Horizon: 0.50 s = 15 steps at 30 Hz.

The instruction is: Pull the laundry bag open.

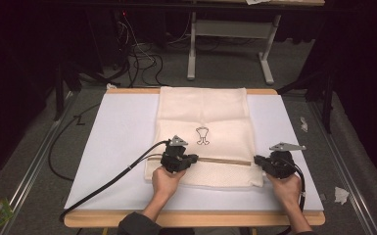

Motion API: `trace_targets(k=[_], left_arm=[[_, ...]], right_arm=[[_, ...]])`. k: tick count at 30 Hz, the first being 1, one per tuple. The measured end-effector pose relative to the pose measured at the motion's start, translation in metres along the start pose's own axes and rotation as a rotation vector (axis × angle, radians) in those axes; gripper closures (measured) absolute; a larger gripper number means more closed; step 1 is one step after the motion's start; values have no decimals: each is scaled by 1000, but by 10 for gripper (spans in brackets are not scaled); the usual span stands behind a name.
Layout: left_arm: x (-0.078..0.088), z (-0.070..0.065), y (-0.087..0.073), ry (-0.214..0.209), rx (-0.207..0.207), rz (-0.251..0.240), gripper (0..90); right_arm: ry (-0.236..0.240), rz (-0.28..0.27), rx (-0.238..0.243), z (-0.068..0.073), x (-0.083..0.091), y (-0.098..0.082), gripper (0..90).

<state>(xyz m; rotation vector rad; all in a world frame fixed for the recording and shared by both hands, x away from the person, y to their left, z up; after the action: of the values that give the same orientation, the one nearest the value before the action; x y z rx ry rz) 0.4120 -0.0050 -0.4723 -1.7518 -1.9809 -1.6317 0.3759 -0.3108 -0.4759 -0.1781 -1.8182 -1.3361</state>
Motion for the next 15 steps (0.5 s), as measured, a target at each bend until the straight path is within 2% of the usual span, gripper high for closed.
trace_targets(k=[10,15], left_arm=[[2,-1,0,-4,-8,1,872],[6,3,-1,-1,2,-2,873]], right_arm=[[1,1,-1,0,0,0,861],[-4,-4,-4,-1,0,0,861]])
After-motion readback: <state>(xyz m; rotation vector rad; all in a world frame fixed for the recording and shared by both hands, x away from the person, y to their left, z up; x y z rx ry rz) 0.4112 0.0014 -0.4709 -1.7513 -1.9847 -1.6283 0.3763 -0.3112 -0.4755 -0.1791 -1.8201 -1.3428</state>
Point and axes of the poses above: each handheld gripper's, and its own axes: x roughly backward along the jaws, y roughly out of its top, z roughly to its left, the point moved 4 cm from there along -x, roughly forward along the jaws, and after that the axes turned 13 degrees about x, right-handed, at the moved point
